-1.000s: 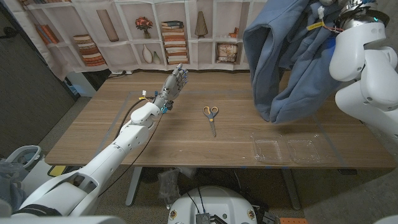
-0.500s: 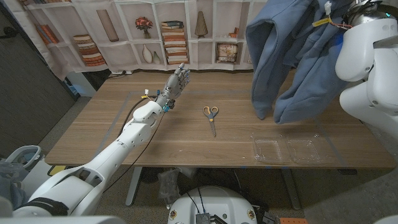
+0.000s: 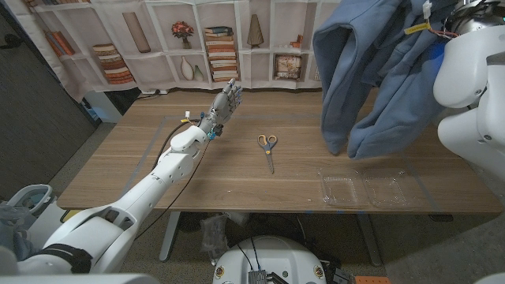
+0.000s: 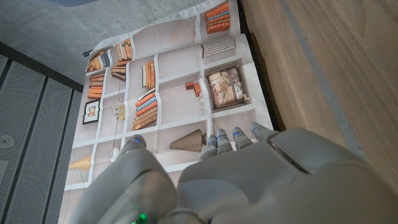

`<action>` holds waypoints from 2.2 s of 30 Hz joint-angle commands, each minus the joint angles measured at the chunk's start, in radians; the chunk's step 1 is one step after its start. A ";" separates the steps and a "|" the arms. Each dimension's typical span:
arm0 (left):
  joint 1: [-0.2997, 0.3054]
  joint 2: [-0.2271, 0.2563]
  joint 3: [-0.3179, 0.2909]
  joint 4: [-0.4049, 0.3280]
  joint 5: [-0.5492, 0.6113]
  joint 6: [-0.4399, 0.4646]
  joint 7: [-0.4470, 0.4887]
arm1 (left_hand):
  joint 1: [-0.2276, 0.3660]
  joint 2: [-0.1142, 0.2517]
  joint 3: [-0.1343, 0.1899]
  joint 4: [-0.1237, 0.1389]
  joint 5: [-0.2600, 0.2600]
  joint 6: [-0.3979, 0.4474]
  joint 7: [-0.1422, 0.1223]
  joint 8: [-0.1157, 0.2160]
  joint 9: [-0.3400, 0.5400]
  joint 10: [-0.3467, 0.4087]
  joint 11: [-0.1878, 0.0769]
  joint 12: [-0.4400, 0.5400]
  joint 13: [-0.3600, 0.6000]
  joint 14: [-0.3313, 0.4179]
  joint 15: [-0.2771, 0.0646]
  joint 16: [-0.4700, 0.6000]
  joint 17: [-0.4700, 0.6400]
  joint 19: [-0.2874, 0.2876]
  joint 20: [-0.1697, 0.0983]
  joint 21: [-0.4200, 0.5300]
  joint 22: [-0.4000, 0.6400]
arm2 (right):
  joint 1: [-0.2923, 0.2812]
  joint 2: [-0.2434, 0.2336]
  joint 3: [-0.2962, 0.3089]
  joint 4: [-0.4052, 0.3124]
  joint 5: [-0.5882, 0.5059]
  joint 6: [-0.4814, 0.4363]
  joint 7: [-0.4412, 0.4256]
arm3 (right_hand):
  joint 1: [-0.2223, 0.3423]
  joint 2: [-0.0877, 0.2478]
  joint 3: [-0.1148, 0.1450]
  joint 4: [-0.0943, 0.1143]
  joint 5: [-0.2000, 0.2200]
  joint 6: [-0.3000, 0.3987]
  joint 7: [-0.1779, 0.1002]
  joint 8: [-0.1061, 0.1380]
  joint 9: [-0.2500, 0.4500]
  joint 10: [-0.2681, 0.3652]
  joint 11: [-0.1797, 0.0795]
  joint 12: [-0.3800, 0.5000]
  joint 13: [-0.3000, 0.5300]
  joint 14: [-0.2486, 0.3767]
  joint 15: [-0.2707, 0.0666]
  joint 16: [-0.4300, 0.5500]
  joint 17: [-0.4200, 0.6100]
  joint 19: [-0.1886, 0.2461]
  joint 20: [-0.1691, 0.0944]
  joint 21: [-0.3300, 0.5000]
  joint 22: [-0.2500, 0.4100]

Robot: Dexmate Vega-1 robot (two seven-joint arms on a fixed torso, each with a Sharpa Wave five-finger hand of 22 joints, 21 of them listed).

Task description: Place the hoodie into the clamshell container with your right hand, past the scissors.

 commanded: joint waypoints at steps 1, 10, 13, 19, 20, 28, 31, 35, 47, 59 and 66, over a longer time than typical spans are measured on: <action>-0.024 -0.008 0.004 0.020 0.008 0.004 -0.006 | 0.011 0.000 -0.001 0.000 0.005 0.001 -0.001 0.002 0.003 -0.009 0.000 -0.001 0.003 -0.009 -0.001 0.001 0.004 -0.006 0.004 0.005 0.003 | -0.098 0.073 0.110 -0.030 0.030 0.080 -0.024 | -0.017 0.042 0.041 0.037 0.007 0.009 -0.001 0.003 0.006 0.013 -0.007 0.003 0.008 0.079 -0.148 0.006 0.004 0.008 -0.120 0.006 0.003; -0.047 -0.023 0.013 0.050 0.013 0.004 -0.020 | 0.013 0.001 -0.003 0.000 0.005 0.001 -0.001 0.002 0.003 -0.008 -0.002 0.000 0.003 -0.009 -0.001 0.001 0.004 -0.006 0.003 0.005 0.003 | -0.134 0.122 0.151 -0.044 0.014 0.119 -0.021 | -0.018 0.042 0.040 0.037 0.008 0.009 0.001 0.002 0.007 0.014 -0.006 -0.001 0.010 0.077 -0.148 0.008 0.003 0.007 -0.120 0.006 0.003; -0.052 -0.028 0.014 0.061 0.013 0.004 -0.023 | 0.013 0.001 -0.003 0.000 0.005 0.001 -0.002 0.002 0.003 -0.008 -0.002 0.000 0.003 -0.009 -0.001 0.001 0.004 -0.006 0.004 0.005 0.003 | -0.157 0.148 0.172 -0.047 0.018 0.142 -0.029 | -0.018 0.042 0.040 0.036 0.008 0.010 -0.001 0.002 0.005 0.015 -0.007 -0.003 0.009 0.077 -0.148 0.009 0.002 0.007 -0.120 0.006 0.003; -0.054 -0.025 0.014 0.052 0.018 0.007 -0.018 | 0.014 0.001 -0.004 0.000 0.005 0.001 -0.001 0.002 0.003 -0.009 -0.002 0.000 0.003 -0.010 -0.001 0.001 0.004 -0.006 0.004 0.005 0.003 | -0.209 0.204 0.222 -0.047 0.051 0.216 -0.048 | -0.017 0.042 0.039 0.036 0.008 0.009 -0.001 0.002 0.007 0.017 -0.008 -0.004 0.009 0.077 -0.148 0.011 0.002 0.007 -0.120 0.006 0.003; -0.053 -0.023 0.014 0.048 0.019 0.009 -0.015 | 0.014 0.002 -0.005 0.000 0.005 0.000 -0.001 0.002 0.003 -0.009 -0.001 -0.001 0.003 -0.010 -0.001 0.001 0.004 -0.006 0.004 0.005 0.003 | -0.215 0.213 0.226 -0.045 0.052 0.226 -0.054 | -0.017 0.042 0.039 0.036 0.008 0.009 -0.001 0.001 0.006 0.017 -0.008 -0.004 0.010 0.077 -0.148 0.011 0.002 0.007 -0.120 0.006 0.003; -0.049 -0.012 0.016 0.017 0.026 0.026 0.000 | 0.015 0.002 -0.006 0.000 0.004 -0.001 -0.002 0.002 0.003 -0.009 -0.002 0.000 0.003 -0.010 -0.001 0.001 0.004 -0.006 0.003 0.006 0.003 | -0.270 0.277 0.277 -0.037 0.091 0.343 -0.088 | -0.019 0.043 0.038 0.037 0.008 0.012 -0.003 0.001 0.006 0.019 -0.010 -0.007 0.011 0.075 -0.147 0.013 0.004 0.007 -0.120 0.006 0.003; -0.047 -0.008 0.016 0.006 0.029 0.031 0.006 | 0.015 0.003 -0.007 0.000 0.004 0.000 -0.001 0.002 0.003 -0.008 -0.002 0.000 0.003 -0.010 -0.002 0.001 0.004 -0.006 0.003 0.005 0.003 | -0.287 0.300 0.295 -0.037 0.102 0.383 -0.096 | -0.018 0.043 0.038 0.036 0.008 0.012 -0.003 0.001 0.006 0.022 -0.003 -0.009 0.010 0.074 -0.148 0.014 0.004 0.007 -0.120 0.006 0.003; -0.047 -0.005 0.018 -0.001 0.031 0.038 0.010 | 0.016 0.003 -0.007 0.000 0.004 0.000 -0.002 0.002 0.003 -0.009 -0.002 0.000 0.003 -0.010 -0.001 0.001 0.004 -0.006 0.003 0.006 0.003 | -0.306 0.327 0.316 -0.040 0.106 0.423 -0.100 | -0.018 0.042 0.038 0.035 0.008 0.014 -0.002 0.002 0.007 0.023 -0.007 -0.010 0.011 0.075 -0.149 0.014 0.001 0.007 -0.119 0.007 0.003; -0.055 -0.018 0.026 0.012 0.032 0.038 0.006 | 0.017 0.004 -0.009 -0.001 0.004 -0.001 -0.001 0.002 0.003 -0.009 -0.002 0.000 0.003 -0.010 -0.002 0.001 0.004 -0.007 0.003 0.005 0.003 | -0.347 0.403 0.370 -0.038 0.135 0.537 -0.098 | -0.020 0.042 0.036 0.036 0.009 0.014 -0.006 0.000 0.006 0.025 -0.012 -0.014 0.014 0.070 -0.146 0.017 0.005 0.007 -0.119 0.007 0.003; -0.054 -0.019 0.031 0.001 0.038 0.046 0.015 | 0.018 0.005 -0.012 -0.001 0.004 0.000 -0.001 0.002 0.003 -0.009 -0.001 0.000 0.003 -0.010 -0.003 0.002 0.004 -0.007 0.004 0.005 0.003 | -0.392 0.469 0.422 -0.014 0.184 0.681 -0.115 | -0.022 0.041 0.035 0.036 0.010 0.019 -0.012 -0.002 0.002 0.031 -0.015 -0.016 0.017 0.071 -0.148 0.022 0.010 0.005 -0.119 0.008 0.004; -0.044 -0.017 0.027 -0.011 0.034 0.041 0.018 | 0.019 0.006 -0.013 -0.001 0.004 0.001 -0.001 0.002 0.003 -0.009 -0.001 0.000 0.003 -0.010 -0.003 0.002 0.004 -0.007 0.004 0.006 0.003 | -0.401 0.485 0.467 0.016 0.250 0.769 -0.080 | -0.026 0.038 0.033 0.037 0.010 0.023 -0.019 -0.002 0.002 0.042 -0.018 -0.016 0.019 0.068 -0.148 0.024 0.015 -0.002 -0.117 0.008 0.004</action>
